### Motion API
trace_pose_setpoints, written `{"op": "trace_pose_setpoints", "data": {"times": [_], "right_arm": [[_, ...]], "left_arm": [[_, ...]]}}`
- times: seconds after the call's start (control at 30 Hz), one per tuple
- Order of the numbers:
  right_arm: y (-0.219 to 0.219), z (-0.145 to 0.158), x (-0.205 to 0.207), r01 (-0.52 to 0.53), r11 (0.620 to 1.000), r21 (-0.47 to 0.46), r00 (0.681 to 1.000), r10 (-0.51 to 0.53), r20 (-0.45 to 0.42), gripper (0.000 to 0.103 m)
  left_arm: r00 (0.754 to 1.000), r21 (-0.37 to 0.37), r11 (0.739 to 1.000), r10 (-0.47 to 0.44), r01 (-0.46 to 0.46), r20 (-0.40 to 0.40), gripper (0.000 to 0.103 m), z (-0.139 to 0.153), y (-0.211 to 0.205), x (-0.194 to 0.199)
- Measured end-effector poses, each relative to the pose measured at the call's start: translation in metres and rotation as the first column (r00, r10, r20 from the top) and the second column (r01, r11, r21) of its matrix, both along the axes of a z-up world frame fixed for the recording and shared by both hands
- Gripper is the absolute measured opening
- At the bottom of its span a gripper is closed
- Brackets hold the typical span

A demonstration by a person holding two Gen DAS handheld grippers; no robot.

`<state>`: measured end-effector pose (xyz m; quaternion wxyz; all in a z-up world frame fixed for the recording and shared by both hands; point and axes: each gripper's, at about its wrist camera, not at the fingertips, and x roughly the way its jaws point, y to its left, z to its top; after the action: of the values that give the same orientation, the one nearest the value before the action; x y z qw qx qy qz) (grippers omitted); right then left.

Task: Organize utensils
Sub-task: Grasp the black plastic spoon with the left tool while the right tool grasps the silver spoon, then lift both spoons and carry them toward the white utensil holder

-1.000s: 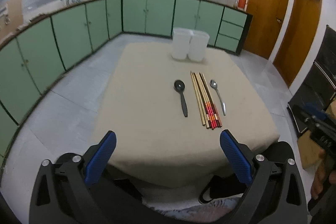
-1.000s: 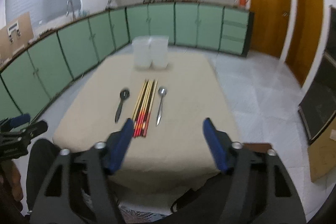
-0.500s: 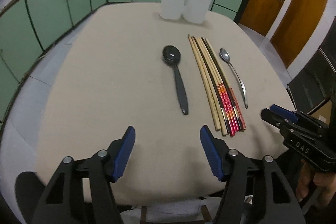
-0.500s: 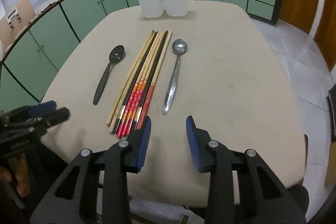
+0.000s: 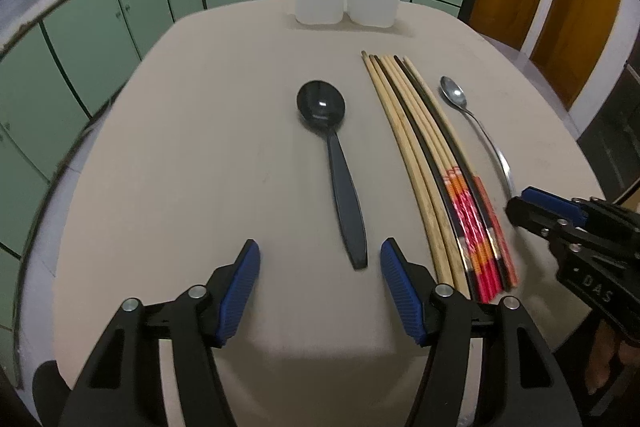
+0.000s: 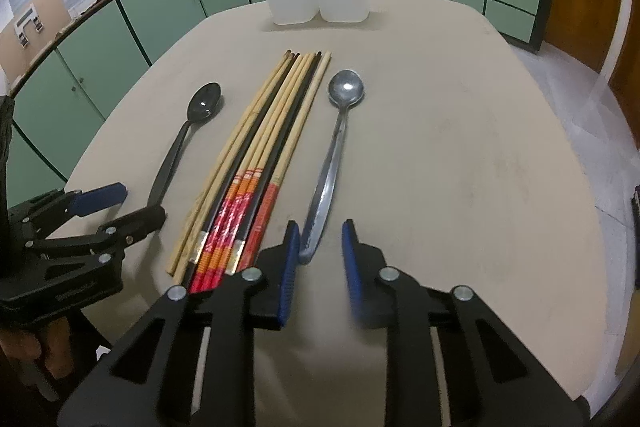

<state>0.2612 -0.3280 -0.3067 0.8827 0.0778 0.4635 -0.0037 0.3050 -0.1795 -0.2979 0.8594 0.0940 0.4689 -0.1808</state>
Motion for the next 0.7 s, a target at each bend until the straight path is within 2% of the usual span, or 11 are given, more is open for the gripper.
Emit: {"op": "trace_pose_setpoints", "data": {"times": [0.07,0.1,0.13,0.17,0.43,0.6,0.7], "right_arm": [[-0.003,0.000,0.001,0.003,1.000,-0.008,1.000,-0.003,0.004,0.013],[-0.004,0.001,0.001,0.004,1.000,-0.013,1.000,-0.004,0.007,0.011],[-0.005,0.001,0.001,0.005,1.000,-0.017,1.000,-0.005,0.010,0.011],[-0.005,0.000,0.004,0.005,1.000,-0.017,1.000,-0.005,0.013,0.011],[-0.004,0.005,-0.001,-0.001,1.000,0.001,0.999,0.001,0.051,0.010],[-0.005,0.028,-0.007,0.012,1.000,0.018,0.992,-0.014,0.129,0.010],[-0.006,0.044,-0.005,0.013,1.000,0.015,0.985,-0.016,0.173,0.009]], "left_arm": [[1.000,0.001,1.000,-0.008,0.008,0.019,0.043,0.002,-0.001,-0.002],[1.000,-0.001,1.000,-0.012,0.012,0.022,0.032,0.003,-0.001,-0.003],[0.999,-0.010,1.000,-0.024,0.024,0.024,0.016,0.003,-0.002,-0.003],[0.999,-0.013,0.999,-0.030,0.030,0.027,0.012,0.004,-0.003,-0.005],[0.998,-0.082,0.996,-0.014,0.018,0.056,0.012,0.017,0.009,-0.005],[0.992,-0.126,0.992,0.003,0.012,0.123,0.012,0.040,0.015,-0.002],[0.985,-0.124,0.992,-0.002,0.024,0.174,0.012,0.051,0.012,0.000]]}}
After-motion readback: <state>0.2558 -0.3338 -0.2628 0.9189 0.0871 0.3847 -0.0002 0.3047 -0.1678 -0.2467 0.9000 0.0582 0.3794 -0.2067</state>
